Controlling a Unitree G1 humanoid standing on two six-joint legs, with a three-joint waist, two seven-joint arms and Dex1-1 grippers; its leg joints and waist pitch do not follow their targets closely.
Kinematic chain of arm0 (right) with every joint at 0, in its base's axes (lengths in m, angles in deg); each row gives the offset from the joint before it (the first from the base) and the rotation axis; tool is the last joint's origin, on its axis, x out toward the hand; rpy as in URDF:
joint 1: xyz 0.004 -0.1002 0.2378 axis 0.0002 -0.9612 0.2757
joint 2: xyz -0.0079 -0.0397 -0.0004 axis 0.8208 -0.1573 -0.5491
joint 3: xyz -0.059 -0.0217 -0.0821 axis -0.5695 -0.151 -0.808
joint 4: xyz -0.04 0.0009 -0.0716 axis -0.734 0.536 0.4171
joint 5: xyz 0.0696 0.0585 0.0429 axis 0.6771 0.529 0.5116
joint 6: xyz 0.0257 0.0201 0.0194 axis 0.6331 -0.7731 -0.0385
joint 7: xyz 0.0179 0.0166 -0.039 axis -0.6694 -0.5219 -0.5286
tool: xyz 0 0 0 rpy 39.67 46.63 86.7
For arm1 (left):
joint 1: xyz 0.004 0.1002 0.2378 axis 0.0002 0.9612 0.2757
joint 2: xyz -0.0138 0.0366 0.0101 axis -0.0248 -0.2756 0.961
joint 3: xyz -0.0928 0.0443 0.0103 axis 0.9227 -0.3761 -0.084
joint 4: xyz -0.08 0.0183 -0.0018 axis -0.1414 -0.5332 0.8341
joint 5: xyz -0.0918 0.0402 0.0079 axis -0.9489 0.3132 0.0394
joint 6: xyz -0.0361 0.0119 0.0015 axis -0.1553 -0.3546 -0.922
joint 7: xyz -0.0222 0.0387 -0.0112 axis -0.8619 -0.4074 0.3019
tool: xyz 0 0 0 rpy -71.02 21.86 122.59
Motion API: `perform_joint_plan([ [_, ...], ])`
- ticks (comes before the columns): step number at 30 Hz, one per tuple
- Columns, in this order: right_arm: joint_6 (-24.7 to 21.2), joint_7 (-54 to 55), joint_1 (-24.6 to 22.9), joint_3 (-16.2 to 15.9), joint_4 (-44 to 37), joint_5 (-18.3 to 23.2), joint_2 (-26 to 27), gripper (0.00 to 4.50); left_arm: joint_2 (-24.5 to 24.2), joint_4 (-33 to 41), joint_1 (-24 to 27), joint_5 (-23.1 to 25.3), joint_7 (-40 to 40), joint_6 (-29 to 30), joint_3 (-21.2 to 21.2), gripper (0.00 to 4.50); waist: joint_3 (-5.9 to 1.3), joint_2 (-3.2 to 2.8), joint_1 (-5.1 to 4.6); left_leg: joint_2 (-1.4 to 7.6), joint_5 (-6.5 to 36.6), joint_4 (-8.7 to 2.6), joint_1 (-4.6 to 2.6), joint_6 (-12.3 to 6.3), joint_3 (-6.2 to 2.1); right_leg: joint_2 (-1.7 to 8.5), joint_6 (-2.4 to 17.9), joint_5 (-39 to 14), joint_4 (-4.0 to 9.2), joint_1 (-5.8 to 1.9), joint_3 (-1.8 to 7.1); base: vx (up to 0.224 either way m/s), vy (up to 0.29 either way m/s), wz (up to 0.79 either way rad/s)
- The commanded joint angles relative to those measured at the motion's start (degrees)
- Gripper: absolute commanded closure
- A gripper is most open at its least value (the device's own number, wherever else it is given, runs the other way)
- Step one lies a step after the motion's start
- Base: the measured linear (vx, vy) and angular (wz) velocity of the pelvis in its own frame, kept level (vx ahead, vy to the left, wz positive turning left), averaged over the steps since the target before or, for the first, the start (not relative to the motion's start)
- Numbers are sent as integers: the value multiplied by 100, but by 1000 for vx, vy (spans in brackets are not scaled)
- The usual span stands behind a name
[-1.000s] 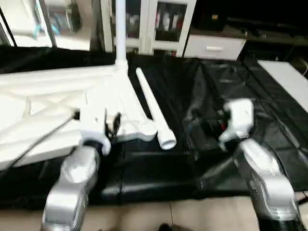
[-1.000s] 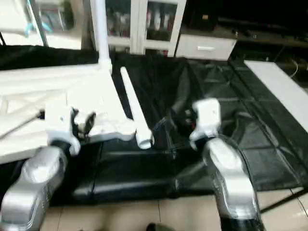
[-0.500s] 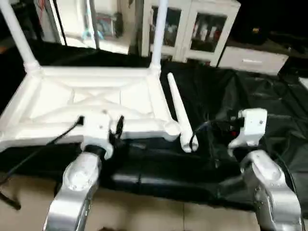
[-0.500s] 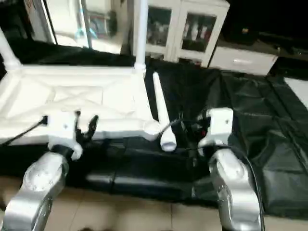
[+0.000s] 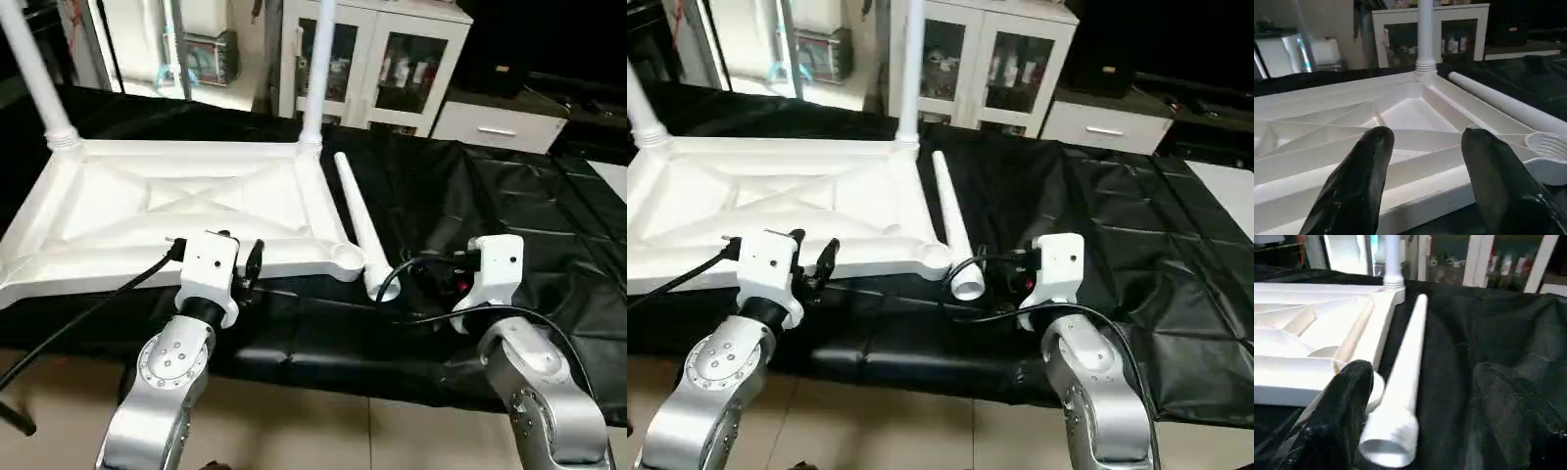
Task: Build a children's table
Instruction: Rotate table base
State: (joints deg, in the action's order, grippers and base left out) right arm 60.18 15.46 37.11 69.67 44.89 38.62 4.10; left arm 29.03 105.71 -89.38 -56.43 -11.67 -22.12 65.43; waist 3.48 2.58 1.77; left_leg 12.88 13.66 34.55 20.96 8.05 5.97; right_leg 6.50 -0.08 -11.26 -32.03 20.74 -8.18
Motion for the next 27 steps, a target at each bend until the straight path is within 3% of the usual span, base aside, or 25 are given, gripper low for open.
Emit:
perform_joint_plan([
  [1, -48, -25, -20, -17, -63, 15, -84, 96, 37, -44, -83, 19, -55, -36, -30, 182, -191, -74, -40, 13, 2987, -607, -114, 140, 64, 164, -134, -3215, 559, -137, 77, 0, 0, 0],
  [3, -28, -32, -18, -33, -62, 11, -85, 96, 38, -39, -83, 10, -69, -36, -28, 182, -162, -88, -42, 36, 3207, -648, -111, 127, 65, 150, -194, -3342, 565, -149, 30, 0, 0, 0],
  [5, -51, -41, -6, -41, -71, 36, -74, 96, 48, -13, -78, -38, -109, -36, -20, 182, -135, -119, -18, 135, 3680, -823, -16, 119, 73, 69, -183, -3163, 363, -272, -1, 0, 0, 0],
  [6, -77, -45, 4, -40, -80, 51, -65, 96, 53, 4, -76, -77, -145, -33, -14, 182, -125, -157, 412, 370, 4314, -1317, 494, 101, 288, -87, 84, -1614, -888, -653, 297, -95, -72, 14],
  [7, -101, -49, 14, -34, -88, 63, -57, 96, 55, 13, -78, -122, -188, -32, -9, 182, -103, -147, 565, 328, 4083, -1331, 396, 56, 547, -155, 94, -1644, -958, -453, 444, -58, -158, 31],
  [8, -121, -51, 22, -27, -94, 70, -50, 96, 56, 19, -82, -158, -225, -31, -5, 182, -130, 141, 393, 154, 3431, -862, -2, -52, 592, -82, -235, -3092, -565, -65, 699, -58, -158, 31],
  [9, -137, -51, 31, -23, -97, 73, -48, 96, 45, 18, -94, -158, -238, -30, -7, 182, 16, 371, 338, -263, 1134, 907, -813, -43, 428, 422, -702, -7625, 1070, 1278, 761, -19, -155, 23],
  [10, -146, -48, 38, -19, -96, 75, -47, 96, 40, 14, -103, -162, -247, -34, -6, 182, -119, 290, 251, -379, 255, 860, -238, -267, 22, 644, -328, -7707, 734, 509, 1094, 0, 0, 0],
  [11, -149, -46, 41, -17, -96, 75, -49, 96, 40, 10, -109, -164, -250, -34, -4, 182, -126, 292, 272, -316, 702, 742, -326, -201, 31, 664, -289, -7349, 603, 406, 1009, 0, 0, 0],
  [12, -150, -32, 44, -15, -95, 85, -60, 96, 45, 3, -118, -162, -259, -34, 0, 182, -257, 150, 288, -182, 1721, 30, -386, -16, 29, 269, -7, -5123, 140, 137, 699, 0, 0, 0],
  [13, -150, -21, 43, -12, -96, 91, -66, 96, 51, 1, -122, -165, -268, -34, 3, 182, -246, -40, 149, -72, 3449, -377, -619, -60, -106, -146, 106, -3413, -33, 257, 471, -53, -13, 13],
  [14, -150, -13, 44, -11, -95, 94, -70, 96, 53, 0, -125, -167, -274, -32, 5, 182, -173, -137, 13, 94, 4162, -622, -665, -245, -150, -179, 393, -2323, -20, 132, 325, -53, -13, 13],
  [15, -149, 4, 41, -5, -99, 95, -72, 96, 55, -3, -132, -172, -288, -27, 3, 182, -110, -115, -74, 230, 4634, -864, -608, -446, -166, -168, 419, -1871, -182, -105, 224, -61, 16, -7],
  [16, -149, 9, 40, -4, -100, 95, -72, 96, 55, -4, -134, -174, -292, -25, 3, 182, -41, -147, -80, 272, 4880, -1010, -532, -469, -118, -162, 410, -1789, -265, -188, 179, -55, 8, -12],
  [17, -148, 13, 38, -5, -102, 95, -71, 96, 56, -7, -137, -179, -301, -21, 3, 182, 0, -146, -80, 335, 5085, -1162, -427, -531, -49, -160, 302, -1773, -436, -313, 147, -55, 8, -12],
  [18, -146, 15, 34, -6, -105, 94, -71, 96, 56, -9, -139, -183, -306, -17, 3, 182, 60, -179, 80, 450, 5486, -1385, -226, -563, 144, -137, 168, -1636, -968, -530, 195, -38, -58, -4],
  [19, -159, 23, 26, -6, -112, 84, -73, 96, 55, -12, -143, -186, -315, -14, 4, 182, 31, -98, 280, 507, 5325, -1268, -301, -697, 288, -57, 34, -2009, -1180, -566, 506, 48, -149, -4],
  [20, -171, 30, 13, -4, -123, 80, -71, 96, 55, -13, -146, -195, -326, -8, 5, 182, -24, 77, 254, 381, 4804, -884, -546, -700, 335, 21, -39, -3127, -836, -402, 796, 48, -149, -4],
  [21, -176, 32, 13, -6, -127, 87, -75, 96, 62, -12, -141, -190, -335, -10, 9, 182, 83, 210, 321, -352, 2420, 664, -932, -662, 487, 462, -351, -7123, 811, 318, 1029, 97, -125, -2],
  [22, -178, 30, 13, -9, -129, 93, -80, 96, 67, -11, -137, -185, -340, -10, 11, 182, -153, 365, 413, -355, 982, 806, -126, -892, 200, 713, -83, -6941, 586, -536, 1605, 146, -52, 4],
  [23, -182, 29, 13, -9, -129, 98, -80, 96, 68, -10, -136, -185, -341, -9, 11, 182, -129, 324, 557, -345, 784, 694, -28, -853, 101, 700, -11, -6383, 517, -631, 1649, 146, -52, 4],
  [24, -219, 24, 15, -3, -129, 132, -74, 96, 75, -8, -134, -184, -352, -5, 17, 182, -231, 318, 605, -402, 564, 490, -75, -911, 78, 417, 371, -4567, 312, -697, 1656, 145, -75, 26],
  [25, -242, 24, 15, 0, -130, 153, -69, 96, 78, -9, -135, -186, -360, -2, 21, 182, -247, 147, 628, -391, 183, 138, -244, -999, 114, 127, 885, -2766, 195, -630, 1506, 84, -59, 52],
  [26, -248, 26, 22, 3, -127, 159, -67, 96, 79, -12, -139, -185, -361, 0, 23, 182, -249, 58, 577, -308, 89, -89, -428, -1008, 151, -41, 1039, -2147, 133, -468, 1312, 84, -59, 52],
  [27, -276, 22, 61, 20, -131, 201, -58, 96, 81, -27, -155, -184, -359, 11, 31, 182, -323, -182, 243, 244, 580, -539, -1038, -1443, -329, -294, 1045, -1104, -481, 104, 766, 69, -17, 28],
])
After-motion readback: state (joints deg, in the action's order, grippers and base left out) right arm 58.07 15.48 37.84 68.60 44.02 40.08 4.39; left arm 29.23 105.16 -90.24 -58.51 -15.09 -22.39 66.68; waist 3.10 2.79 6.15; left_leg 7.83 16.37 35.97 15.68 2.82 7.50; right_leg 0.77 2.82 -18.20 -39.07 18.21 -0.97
